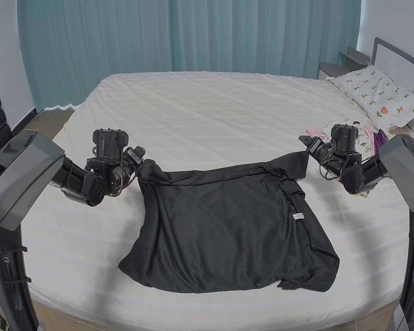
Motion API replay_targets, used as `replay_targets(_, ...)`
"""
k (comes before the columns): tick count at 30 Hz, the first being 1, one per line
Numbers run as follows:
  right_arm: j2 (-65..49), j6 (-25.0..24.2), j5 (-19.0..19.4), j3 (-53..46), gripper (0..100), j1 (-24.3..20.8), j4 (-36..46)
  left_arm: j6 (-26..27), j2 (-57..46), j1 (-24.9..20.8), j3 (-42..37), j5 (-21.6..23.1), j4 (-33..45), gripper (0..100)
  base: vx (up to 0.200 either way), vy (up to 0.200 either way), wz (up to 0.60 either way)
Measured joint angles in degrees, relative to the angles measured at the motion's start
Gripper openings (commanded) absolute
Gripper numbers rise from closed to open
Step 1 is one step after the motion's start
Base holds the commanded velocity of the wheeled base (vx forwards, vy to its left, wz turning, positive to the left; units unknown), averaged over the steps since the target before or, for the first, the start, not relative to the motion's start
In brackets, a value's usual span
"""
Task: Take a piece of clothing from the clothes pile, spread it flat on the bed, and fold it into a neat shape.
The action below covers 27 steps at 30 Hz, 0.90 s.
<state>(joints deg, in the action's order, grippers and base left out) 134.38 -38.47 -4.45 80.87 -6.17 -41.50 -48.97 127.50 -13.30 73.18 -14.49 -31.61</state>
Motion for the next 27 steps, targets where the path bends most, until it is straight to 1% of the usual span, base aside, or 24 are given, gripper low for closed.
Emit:
replay_targets(6,-4.3,-0.01,1.28,-12.82,100,0.11,-1.39,-1.44,-5.42,-0.43,-10.36,2.34,-1.04,100,0.0,0.0,0.0)
replay_targets(9,-6.64,-0.06,1.74,-20.39,100,-0.2,-2.4,-2.35,-8.75,-0.94,-17.66,3.44,-2.88,100,0.0,0.0,0.0)
replay_targets(12,-8.56,-0.01,2.4,-27.34,100,-0.55,-3.91,-3.04,-11.87,-1.83,-25.0,4.16,-6.16,100,0.0,0.0,0.0)
replay_targets(17,-11.31,0.6,3.56,-38.34,100,-1.33,-9.81,-4.32,-16.18,-4.61,-35.51,5.0,-12.89,100,0.0,0.0,0.0)
replay_targets(19,-12.11,0.93,3.88,-41.51,100,-1.6,-11.87,-4.84,-17.41,-5.77,-37.99,5.17,-14.12,100,0.0,0.0,0.0)
replay_targets(22,-12.65,2.54,4.12,-44.28,100,-2.01,-13.39,-5.3,-18.47,-6.88,-39.69,5.35,-15.08,100,0.0,0.0,0.0)
replay_targets(27,-12.82,4.34,4.01,-45.41,100,-4.55,-14.07,-5.61,-19.21,-7.62,-40.55,5.41,-15.24,100,0.0,0.0,0.0)
